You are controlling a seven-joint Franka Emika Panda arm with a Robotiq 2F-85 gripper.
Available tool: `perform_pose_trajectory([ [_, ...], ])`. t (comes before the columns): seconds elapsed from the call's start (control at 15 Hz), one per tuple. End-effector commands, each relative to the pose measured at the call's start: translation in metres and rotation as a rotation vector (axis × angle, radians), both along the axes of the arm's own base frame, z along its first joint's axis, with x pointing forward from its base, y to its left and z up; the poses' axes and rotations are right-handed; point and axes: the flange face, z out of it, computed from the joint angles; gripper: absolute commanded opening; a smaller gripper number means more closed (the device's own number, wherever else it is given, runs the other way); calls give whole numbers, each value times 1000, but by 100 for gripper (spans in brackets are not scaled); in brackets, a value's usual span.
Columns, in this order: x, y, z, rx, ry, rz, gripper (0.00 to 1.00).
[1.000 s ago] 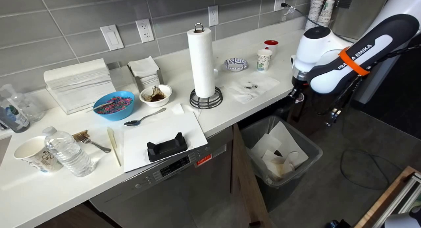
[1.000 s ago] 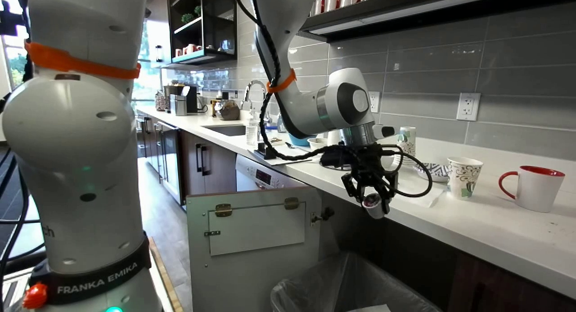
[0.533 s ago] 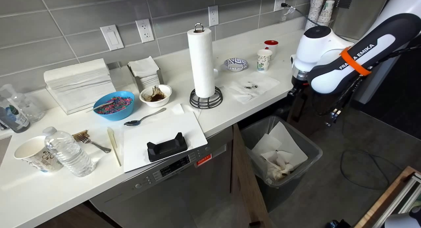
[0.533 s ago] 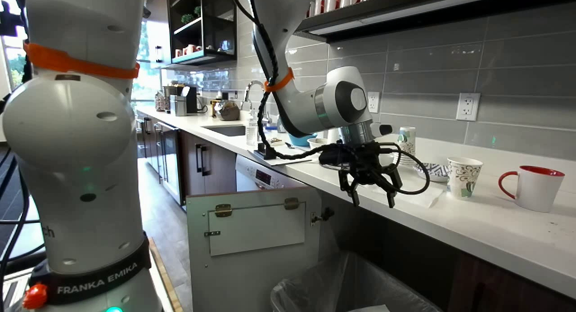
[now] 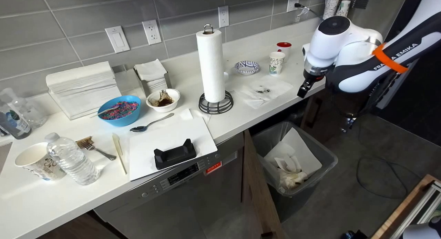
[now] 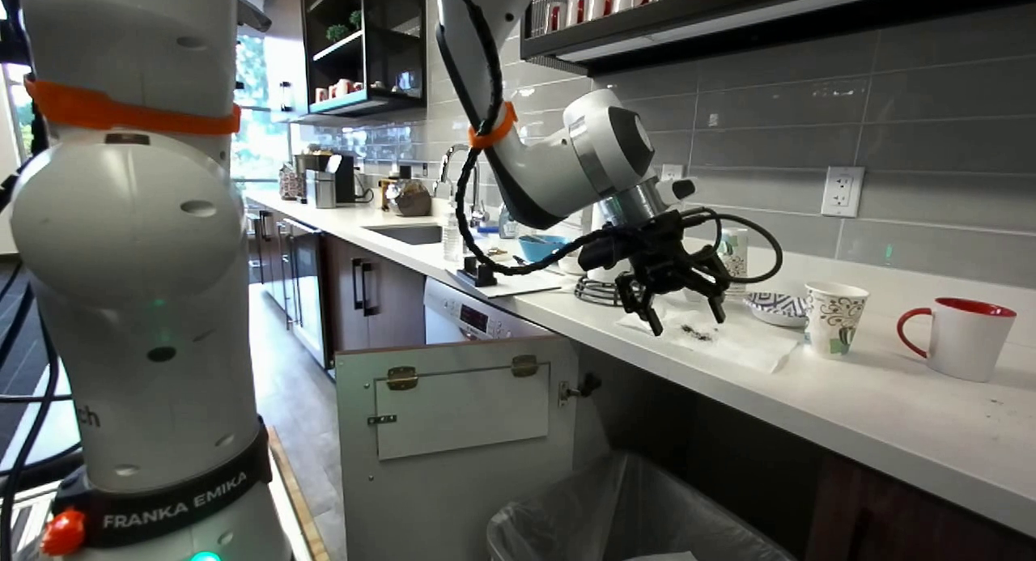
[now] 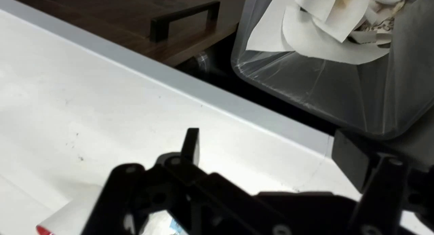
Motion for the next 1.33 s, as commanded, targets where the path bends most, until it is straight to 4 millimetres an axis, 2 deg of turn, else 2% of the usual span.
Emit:
perform_pose_trajectory([
  [0.0,14,5,32,-41,-112,-4,100],
  [0.27,47,-9,55,0,-227,-95,100],
  [0.53,82,-11,62,77,-295,-130,100],
  [0.67,99,-15,55,172,-329,-176,100],
  [0.87,119,-10,40,283,-336,-198,100],
  [1.07,131,5,29,360,-281,-180,100],
  [1.27,140,25,26,395,-229,-95,100],
])
